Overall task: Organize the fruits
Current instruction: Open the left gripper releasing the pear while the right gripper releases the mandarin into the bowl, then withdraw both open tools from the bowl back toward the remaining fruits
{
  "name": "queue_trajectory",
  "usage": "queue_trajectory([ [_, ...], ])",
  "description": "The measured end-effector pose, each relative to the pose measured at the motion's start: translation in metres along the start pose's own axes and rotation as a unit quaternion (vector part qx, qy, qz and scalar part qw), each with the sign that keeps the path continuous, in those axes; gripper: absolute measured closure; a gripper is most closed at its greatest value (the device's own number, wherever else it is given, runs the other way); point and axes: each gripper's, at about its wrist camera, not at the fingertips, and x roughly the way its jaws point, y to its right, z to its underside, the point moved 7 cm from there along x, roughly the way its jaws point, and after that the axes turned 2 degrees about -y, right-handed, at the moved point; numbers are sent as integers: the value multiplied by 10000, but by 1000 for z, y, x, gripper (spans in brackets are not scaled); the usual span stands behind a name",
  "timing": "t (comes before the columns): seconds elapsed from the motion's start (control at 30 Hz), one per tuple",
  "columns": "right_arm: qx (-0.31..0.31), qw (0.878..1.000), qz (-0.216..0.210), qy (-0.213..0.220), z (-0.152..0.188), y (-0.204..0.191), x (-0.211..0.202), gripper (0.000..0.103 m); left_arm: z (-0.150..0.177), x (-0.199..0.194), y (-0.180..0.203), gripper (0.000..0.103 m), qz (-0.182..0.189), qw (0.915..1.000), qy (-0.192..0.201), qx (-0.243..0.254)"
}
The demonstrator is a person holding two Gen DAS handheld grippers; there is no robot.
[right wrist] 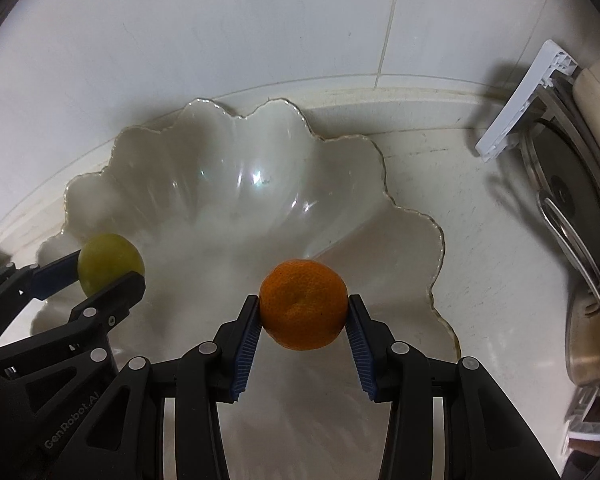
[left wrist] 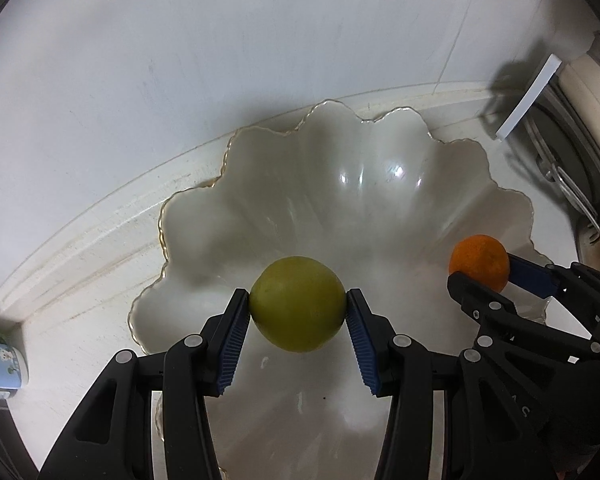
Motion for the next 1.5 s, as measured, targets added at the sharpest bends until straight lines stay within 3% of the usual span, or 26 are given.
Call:
queue_trajectory([
  [0.17,-53,10000,13,-52,0,-1,5,59,-1,-2,2,53,-151,9998,90,64],
  [0.33,-5,10000,5,-57,1,0,2,56,-4,-19,-4,43,-425,9986,300,136],
  [0.4,-43,9999,91,28,0,0,-3,49,-4,-25,-6,42,-477,9981,353,137],
  [0.77,-160,9984,208,506,11,-2,-48,49,9,-66,-10,39,-401,9963,761,53],
  [1.0,-8,9950,323,946,30,7,-82,49,26,-105,-20,37,-565,9921,1116,51],
  [1.5,56,9862,91,1654,72,-6,-161,49,67,-167,-23,36,-258,9849,1712,36],
])
